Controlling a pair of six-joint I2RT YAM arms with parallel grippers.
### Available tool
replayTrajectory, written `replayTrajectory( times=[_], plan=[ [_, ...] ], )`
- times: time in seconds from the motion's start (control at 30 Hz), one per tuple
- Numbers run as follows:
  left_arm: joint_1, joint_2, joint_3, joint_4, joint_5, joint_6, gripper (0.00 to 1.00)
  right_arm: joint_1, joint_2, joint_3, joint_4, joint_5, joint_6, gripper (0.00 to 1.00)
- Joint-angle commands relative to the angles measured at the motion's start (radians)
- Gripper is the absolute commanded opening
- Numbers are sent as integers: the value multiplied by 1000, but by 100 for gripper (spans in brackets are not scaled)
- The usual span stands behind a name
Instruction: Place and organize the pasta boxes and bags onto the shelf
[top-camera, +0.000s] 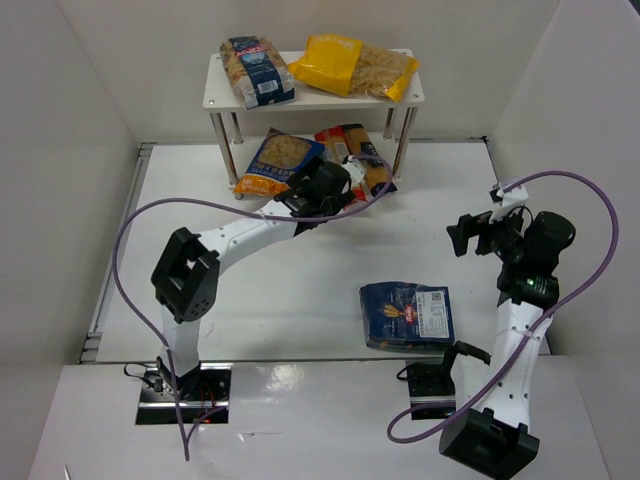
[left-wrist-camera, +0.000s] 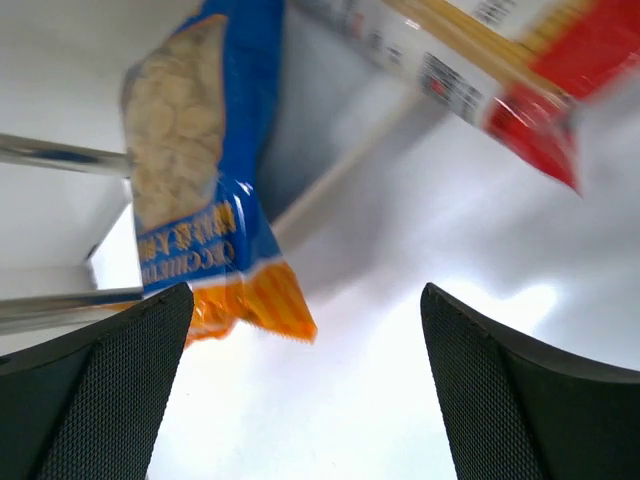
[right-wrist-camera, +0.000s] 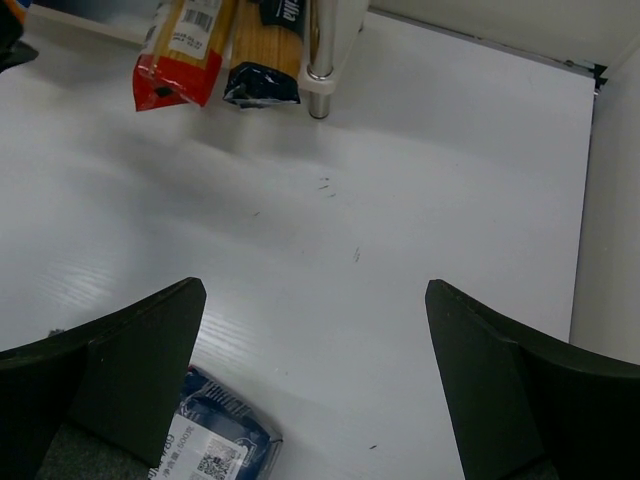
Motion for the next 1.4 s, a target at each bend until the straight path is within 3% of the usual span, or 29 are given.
replayTrajectory(
  times=[0.0, 0.17, 0.3, 0.53, 0.6, 0.73, 0.87, 1.1, 1.37],
  plan=[
    [-1, -126, -54, -165, 142, -148, 100, -8, -23, 17, -10, -36, -11, 99],
    [-1, -258, -173, -267, 345, -231, 100, -8, -23, 27, -19, -60, -20, 99],
    [39, -422, -293, -281, 590, -242, 100, -8, -14, 36, -29, -70, -20, 99],
    [333, -645, -456, -281, 971, -280, 100, 13, 92, 73, -61, -8, 44, 99],
    [430, -704, -510, -269, 1002, -280, 100, 69, 149, 95, -74, 42, 66, 99],
    [595, -792, -569, -269, 1068, -290, 100, 347, 219, 86, -55, 317, 102, 99],
    [778, -821, -597, -278, 1082, -281, 100, 409, 320, 95, -65, 440, 112, 99],
    [893, -722, -590, -374, 1120, -201, 100, 409, 370, 105, -76, 477, 132, 99],
    [893, -663, -568, -374, 1076, -201, 100, 409, 348, 83, -67, 496, 142, 99]
  ],
)
